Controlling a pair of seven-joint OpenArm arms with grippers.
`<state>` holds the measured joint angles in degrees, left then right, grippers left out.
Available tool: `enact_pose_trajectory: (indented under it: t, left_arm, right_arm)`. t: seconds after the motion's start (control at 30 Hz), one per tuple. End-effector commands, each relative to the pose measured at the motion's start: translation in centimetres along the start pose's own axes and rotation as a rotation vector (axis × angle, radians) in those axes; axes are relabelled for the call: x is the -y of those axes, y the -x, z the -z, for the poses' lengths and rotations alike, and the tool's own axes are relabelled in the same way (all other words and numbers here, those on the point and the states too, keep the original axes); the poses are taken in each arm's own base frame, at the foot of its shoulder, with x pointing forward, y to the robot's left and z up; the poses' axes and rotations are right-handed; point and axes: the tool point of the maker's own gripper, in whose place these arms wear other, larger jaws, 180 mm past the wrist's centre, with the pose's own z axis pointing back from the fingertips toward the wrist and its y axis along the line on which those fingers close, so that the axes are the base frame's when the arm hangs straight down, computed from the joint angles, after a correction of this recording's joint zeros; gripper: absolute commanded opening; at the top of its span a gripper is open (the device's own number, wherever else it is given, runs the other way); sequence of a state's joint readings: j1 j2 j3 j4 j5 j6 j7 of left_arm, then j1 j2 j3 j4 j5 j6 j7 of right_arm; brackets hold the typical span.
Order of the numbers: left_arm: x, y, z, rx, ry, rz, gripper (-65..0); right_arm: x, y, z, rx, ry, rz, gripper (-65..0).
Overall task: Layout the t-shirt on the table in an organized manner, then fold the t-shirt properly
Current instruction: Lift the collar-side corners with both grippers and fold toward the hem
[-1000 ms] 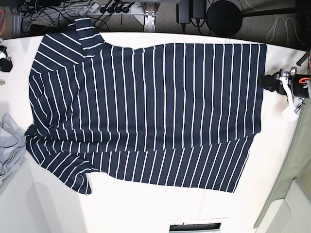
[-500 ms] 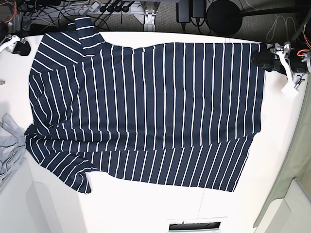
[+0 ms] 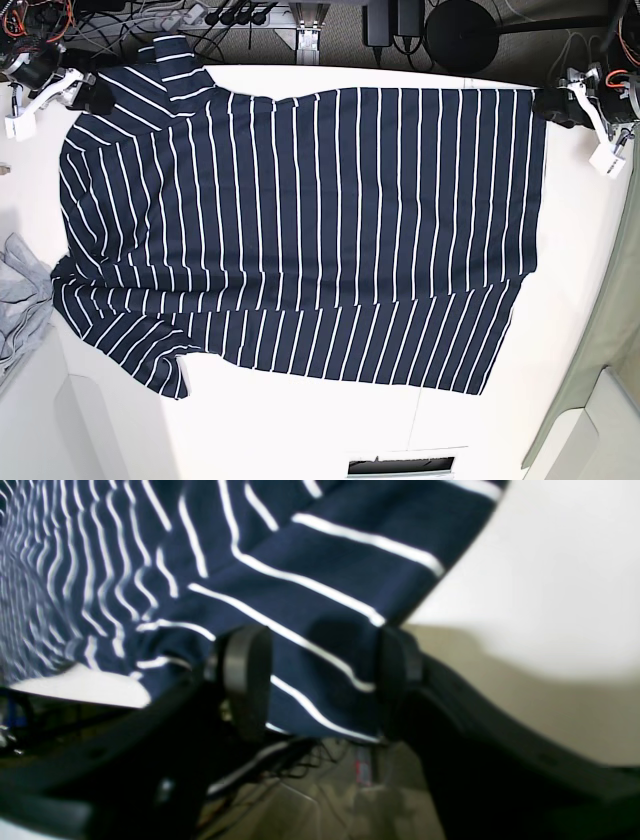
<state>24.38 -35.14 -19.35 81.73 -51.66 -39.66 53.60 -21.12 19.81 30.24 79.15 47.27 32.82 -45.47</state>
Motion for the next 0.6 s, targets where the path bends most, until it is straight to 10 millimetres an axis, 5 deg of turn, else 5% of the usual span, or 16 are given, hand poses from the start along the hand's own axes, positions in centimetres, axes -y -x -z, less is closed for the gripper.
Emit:
enact_pose_trajectory:
  t: [0.0, 0.57]
  left_arm:
    - [-0.4, -1.0, -0.5, 0.032, -0.014, 0.022, -33.2]
    - [-3.0, 0.2, 0.6, 0.024, -0.13, 0.007, -33.2]
  right_arm:
    - [0.1, 0.1, -0.2, -0.018, 0.004, -0.01, -32.0]
    - [-0.3, 0.3, -0.1, -0.019, -0.013, -0.005, -32.0]
